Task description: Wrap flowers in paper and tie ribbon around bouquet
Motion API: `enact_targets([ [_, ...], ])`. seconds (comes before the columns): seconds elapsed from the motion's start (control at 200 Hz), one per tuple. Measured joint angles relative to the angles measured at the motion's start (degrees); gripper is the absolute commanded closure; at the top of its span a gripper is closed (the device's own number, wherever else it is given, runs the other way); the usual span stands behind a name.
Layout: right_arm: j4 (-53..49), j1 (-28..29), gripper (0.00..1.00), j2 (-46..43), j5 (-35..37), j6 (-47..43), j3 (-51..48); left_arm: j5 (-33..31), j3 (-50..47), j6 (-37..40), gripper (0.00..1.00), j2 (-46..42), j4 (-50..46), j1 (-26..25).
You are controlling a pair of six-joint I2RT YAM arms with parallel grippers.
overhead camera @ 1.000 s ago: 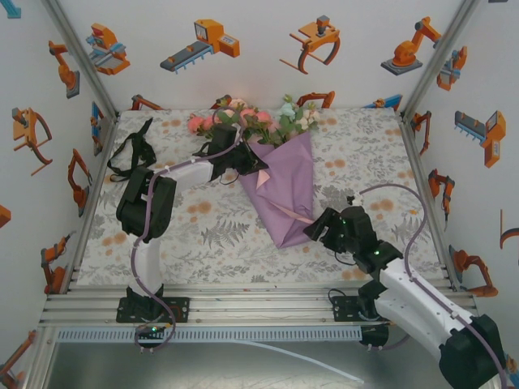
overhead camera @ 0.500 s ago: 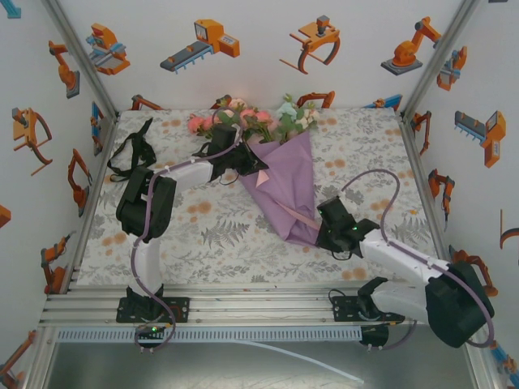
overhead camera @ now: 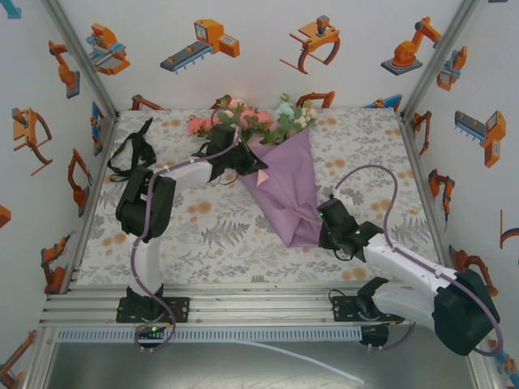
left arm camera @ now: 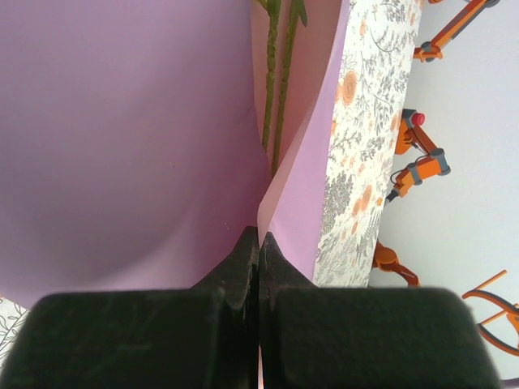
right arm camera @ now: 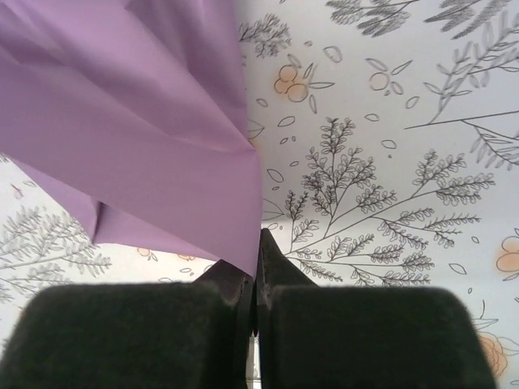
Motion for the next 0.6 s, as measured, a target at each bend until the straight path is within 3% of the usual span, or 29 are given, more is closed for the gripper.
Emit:
enact_targets([
  [0.06,-0.85,0.48,0.58,2.54,0.04,-2.05,0.57,0.00,-0.09,0.00,1.00,0.00,0.26,0.00],
  [0.15,-4.35,0.90,0.56,4.57,1.27,-4.20,3.02,0.00,-0.72,0.00,1.00,0.00,0.87,0.04],
  [0.19,-5.29,0.90,0.62,4.09,1.88,-5.29,4.00,0.00,-1.14,0.00,1.00,0.00,1.03,0.13],
  [0.33,-4.87,0.96,0.99,0.24,1.70,-9.97,5.66,0.00,-2.56,-0.02,1.00,0.02,1.03,0.66],
  [0.421,-4.09,2.12,1.00,0.81,0.02,-13.31,6.45,-0.02,-2.62,-0.02,1.00,0.02,1.03,0.76],
  [0.546,-3.21,5.03,0.69,6.62,-2.51,-15.96,7.98,-0.02,-2.62,-0.02,1.00,0.02,1.25,1.20],
  [0.596,-2.95,5.64,0.61,9.38,-4.17,-17.25,8.52,0.00,-2.71,-0.02,1.00,0.02,1.60,1.38],
])
